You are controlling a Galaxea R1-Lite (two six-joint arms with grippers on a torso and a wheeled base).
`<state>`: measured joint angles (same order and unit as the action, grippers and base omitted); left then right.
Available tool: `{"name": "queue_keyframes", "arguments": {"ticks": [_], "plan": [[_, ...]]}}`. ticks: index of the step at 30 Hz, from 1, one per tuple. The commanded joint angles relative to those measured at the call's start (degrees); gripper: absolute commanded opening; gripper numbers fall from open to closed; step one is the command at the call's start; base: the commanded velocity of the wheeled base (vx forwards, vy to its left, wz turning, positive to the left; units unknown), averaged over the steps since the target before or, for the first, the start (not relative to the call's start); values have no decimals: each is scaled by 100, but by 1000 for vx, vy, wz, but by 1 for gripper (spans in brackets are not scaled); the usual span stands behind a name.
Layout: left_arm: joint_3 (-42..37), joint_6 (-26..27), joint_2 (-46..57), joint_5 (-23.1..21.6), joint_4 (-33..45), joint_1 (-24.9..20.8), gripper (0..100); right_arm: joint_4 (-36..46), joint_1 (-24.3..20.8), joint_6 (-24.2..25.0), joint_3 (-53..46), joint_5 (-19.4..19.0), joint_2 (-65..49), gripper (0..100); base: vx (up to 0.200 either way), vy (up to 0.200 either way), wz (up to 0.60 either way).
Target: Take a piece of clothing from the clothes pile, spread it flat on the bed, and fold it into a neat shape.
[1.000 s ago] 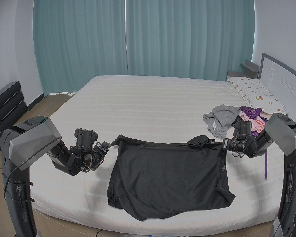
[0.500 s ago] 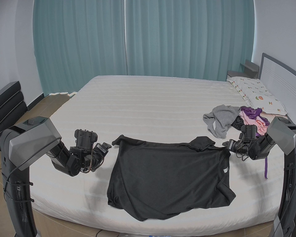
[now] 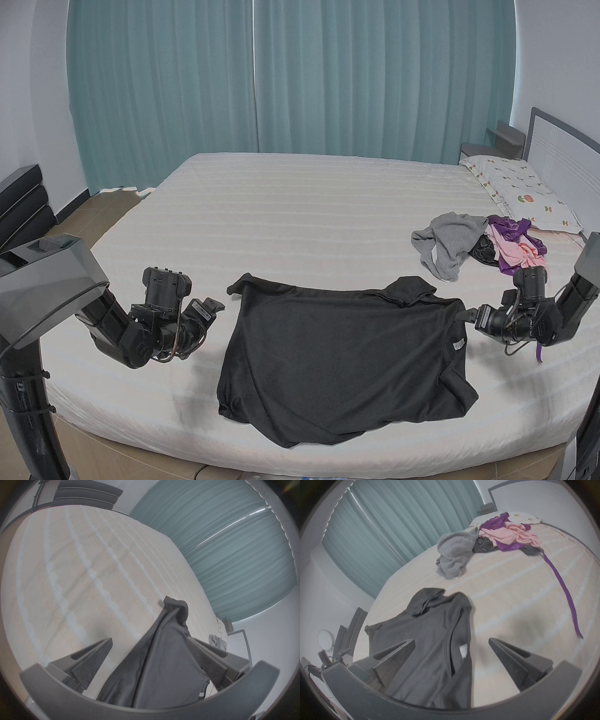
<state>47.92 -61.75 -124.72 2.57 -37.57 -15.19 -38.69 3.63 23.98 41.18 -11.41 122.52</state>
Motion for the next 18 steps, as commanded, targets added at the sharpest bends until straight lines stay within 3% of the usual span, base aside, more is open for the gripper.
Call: {"name": "queue_keyframes", "arguments": {"ticks": [1, 6, 7, 10, 18], "plan": [[-688, -31, 686, -187, 13, -169, 100, -253, 6, 169, -1218, -230, -1072, 100, 0, 0, 0], [-1022, -171, 704, -196, -5, -248, 100, -481, -38, 423, -1499, -459, -1028, 100, 0, 0, 0], [-1083, -180, 774, -204, -5, -239, 100, -631, -126, 511, -1622, -652, -984, 100, 0, 0, 0], [-1118, -180, 792, -204, -5, -239, 100, -727, -161, 520, -1692, -670, -940, 100, 0, 0, 0], [-1285, -180, 668, -204, -13, -415, 100, -965, -231, 441, -1930, -634, -553, 100, -200, 0, 0]]}}
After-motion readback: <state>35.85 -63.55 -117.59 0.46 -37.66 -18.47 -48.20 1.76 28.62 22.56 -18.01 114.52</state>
